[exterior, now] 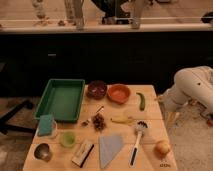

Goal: Place pepper in metal cup

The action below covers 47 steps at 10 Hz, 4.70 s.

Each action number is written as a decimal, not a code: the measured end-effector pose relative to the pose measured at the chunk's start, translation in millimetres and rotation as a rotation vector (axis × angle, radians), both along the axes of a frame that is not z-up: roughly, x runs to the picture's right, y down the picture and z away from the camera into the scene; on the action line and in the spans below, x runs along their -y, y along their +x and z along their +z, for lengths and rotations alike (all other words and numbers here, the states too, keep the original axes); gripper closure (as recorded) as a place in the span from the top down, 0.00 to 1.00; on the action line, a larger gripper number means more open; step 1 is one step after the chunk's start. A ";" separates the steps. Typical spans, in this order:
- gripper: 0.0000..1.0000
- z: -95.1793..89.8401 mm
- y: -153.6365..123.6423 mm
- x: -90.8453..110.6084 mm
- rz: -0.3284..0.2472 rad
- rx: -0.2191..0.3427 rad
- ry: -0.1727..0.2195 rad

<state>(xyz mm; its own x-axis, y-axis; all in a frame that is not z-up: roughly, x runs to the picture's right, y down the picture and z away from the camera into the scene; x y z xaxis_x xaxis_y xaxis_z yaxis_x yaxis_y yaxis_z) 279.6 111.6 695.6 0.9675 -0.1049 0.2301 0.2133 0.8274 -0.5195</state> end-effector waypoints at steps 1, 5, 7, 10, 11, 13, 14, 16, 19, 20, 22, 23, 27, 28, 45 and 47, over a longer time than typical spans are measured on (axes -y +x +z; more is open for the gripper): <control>0.80 4.0 -3.2 3.9 -0.038 0.051 -0.002; 0.80 19.4 -16.8 16.5 -0.297 0.279 0.031; 0.80 23.5 -26.5 18.1 -0.360 0.315 0.041; 0.80 22.4 -23.3 16.1 -0.358 0.311 0.037; 0.80 22.7 -24.5 16.6 -0.359 0.313 0.038; 0.80 23.1 -25.6 16.1 -0.363 0.314 0.039; 0.80 23.9 -26.1 15.7 -0.379 0.308 0.049; 0.80 28.7 -32.2 19.9 -0.524 0.326 0.100; 0.80 41.8 -41.3 27.7 -0.659 0.353 0.129; 0.80 48.7 -41.2 32.6 -0.683 0.350 0.126; 0.80 68.1 -50.3 44.8 -0.718 0.366 0.109; 0.80 80.1 -50.6 50.2 -0.725 0.367 0.092; 0.80 124.1 -46.7 68.4 -0.700 0.355 0.040; 0.80 131.7 -43.4 68.7 -0.688 0.352 0.028; 0.80 203.8 -17.6 25.1 -0.799 0.546 -0.169; 0.80 203.6 -15.1 22.6 -0.822 0.505 -0.160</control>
